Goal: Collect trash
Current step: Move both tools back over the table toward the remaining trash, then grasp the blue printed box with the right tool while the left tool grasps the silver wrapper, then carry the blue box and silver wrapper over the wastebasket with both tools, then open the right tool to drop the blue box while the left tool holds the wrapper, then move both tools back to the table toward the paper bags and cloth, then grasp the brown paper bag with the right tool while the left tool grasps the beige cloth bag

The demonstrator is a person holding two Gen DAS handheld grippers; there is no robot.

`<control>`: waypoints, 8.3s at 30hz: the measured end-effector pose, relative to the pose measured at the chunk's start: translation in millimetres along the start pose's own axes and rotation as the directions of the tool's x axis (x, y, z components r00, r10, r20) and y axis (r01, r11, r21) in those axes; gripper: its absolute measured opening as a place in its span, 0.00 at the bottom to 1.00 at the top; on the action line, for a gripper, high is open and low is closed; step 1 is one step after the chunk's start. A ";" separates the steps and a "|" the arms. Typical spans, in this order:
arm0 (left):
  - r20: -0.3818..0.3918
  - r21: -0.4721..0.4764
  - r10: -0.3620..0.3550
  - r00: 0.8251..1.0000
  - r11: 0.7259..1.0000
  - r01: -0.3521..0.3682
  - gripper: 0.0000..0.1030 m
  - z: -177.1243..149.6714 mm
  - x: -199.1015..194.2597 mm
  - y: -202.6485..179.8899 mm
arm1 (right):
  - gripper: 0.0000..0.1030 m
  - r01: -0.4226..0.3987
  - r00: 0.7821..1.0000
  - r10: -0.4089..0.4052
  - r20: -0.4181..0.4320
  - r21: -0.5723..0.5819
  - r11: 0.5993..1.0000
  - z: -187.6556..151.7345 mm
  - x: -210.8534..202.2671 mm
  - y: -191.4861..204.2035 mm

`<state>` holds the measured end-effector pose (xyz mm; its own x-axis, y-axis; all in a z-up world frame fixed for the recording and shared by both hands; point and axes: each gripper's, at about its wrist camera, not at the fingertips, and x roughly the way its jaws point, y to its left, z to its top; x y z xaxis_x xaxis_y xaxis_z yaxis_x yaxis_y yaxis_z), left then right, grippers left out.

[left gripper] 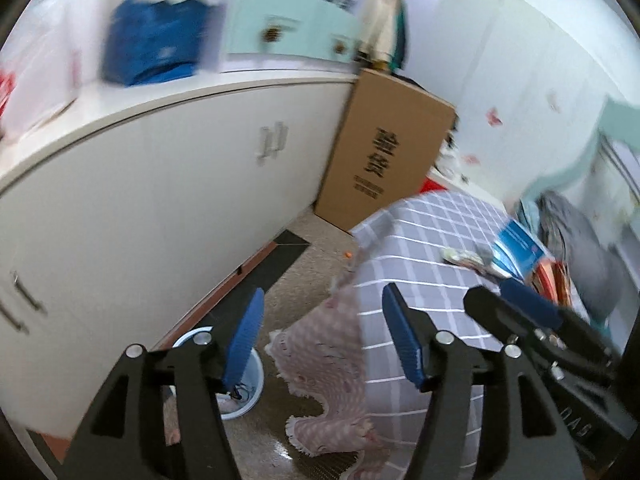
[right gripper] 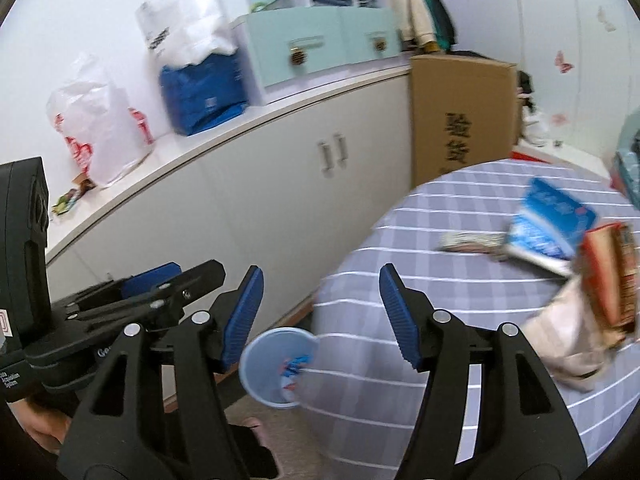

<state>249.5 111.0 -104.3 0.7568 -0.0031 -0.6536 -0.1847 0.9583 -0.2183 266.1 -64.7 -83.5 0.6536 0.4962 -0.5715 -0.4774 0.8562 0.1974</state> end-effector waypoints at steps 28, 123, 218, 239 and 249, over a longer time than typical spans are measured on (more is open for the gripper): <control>-0.190 0.609 -0.043 0.981 0.779 0.152 0.62 20.3 142.6 -181.9 | 0.72 0.383 0.916 -0.396 -0.066 -0.149 0.912 32.0 16.7 -170.5; -0.341 -0.308 0.172 0.924 0.909 -0.282 0.07 -115.0 156.9 269.1 | 0.53 -0.106 0.908 -0.002 -0.418 -0.236 0.966 -112.5 267.6 157.5; -0.182 0.119 -0.191 0.965 0.969 0.214 0.61 -42.7 52.9 -189.9 | 0.80 0.264 0.962 -0.273 0.001 0.254 0.930 -53.8 -88.0 -212.3; -0.237 0.183 -0.224 0.945 0.945 0.270 0.62 -47.0 80.4 -242.0 | 0.45 0.281 0.958 -0.288 -0.009 0.248 0.927 -63.1 -83.0 -247.4; -0.325 0.246 -0.204 0.924 0.925 0.291 0.24 -55.0 98.1 -267.5 | 0.45 0.257 0.963 -0.270 0.003 0.300 0.919 -76.8 -107.3 -253.9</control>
<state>338.6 -161.4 -149.9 0.5331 -0.2911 -0.7944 0.2032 0.9555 -0.2137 272.0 -346.3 -133.5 0.7599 0.2469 -0.6014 -0.0946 0.9572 0.2735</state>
